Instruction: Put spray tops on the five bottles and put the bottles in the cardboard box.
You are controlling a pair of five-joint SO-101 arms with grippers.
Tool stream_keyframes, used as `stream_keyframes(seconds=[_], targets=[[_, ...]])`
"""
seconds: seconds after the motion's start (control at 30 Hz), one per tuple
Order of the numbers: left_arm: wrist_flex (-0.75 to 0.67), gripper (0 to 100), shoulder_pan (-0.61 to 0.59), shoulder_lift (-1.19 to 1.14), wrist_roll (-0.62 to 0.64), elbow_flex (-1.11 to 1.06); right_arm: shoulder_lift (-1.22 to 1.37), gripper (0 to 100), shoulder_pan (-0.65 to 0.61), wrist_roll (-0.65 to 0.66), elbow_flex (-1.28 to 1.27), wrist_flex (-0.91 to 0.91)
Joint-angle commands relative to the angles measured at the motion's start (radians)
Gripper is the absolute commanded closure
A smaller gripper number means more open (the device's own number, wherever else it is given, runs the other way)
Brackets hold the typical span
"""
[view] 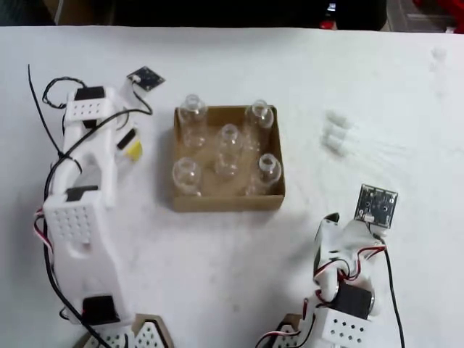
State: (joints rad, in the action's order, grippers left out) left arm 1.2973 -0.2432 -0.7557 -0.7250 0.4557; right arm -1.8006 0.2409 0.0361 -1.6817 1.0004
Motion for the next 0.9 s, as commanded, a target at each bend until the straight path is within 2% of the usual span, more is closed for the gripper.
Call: stream_keyframes(seconds=[0.0,0.07,0.2,0.37,0.7,0.87], targets=[[0.169,80,-0.007,-0.07,-0.012,0.222,-0.004,81.4,-0.005,-0.002,-0.008,0.007],[0.23,82,-0.007,-0.114,-0.014,0.318,-0.004,81.4,-0.005,-0.002,-0.008,0.007],[0.345,91,-0.005,-0.194,-0.017,0.497,-0.004,81.4,-0.005,-0.002,-0.008,0.007],[0.466,96,-0.004,-0.295,-0.112,0.646,-0.004,81.4,-0.005,-0.002,-0.008,0.007],[0.485,96,-0.005,-0.343,-0.118,0.697,-0.004,81.4,-0.002,-0.002,-0.008,0.007],[0.485,86,-0.013,-0.349,-0.101,0.695,-0.004,81.4,-0.001,-0.002,-0.008,0.007]])
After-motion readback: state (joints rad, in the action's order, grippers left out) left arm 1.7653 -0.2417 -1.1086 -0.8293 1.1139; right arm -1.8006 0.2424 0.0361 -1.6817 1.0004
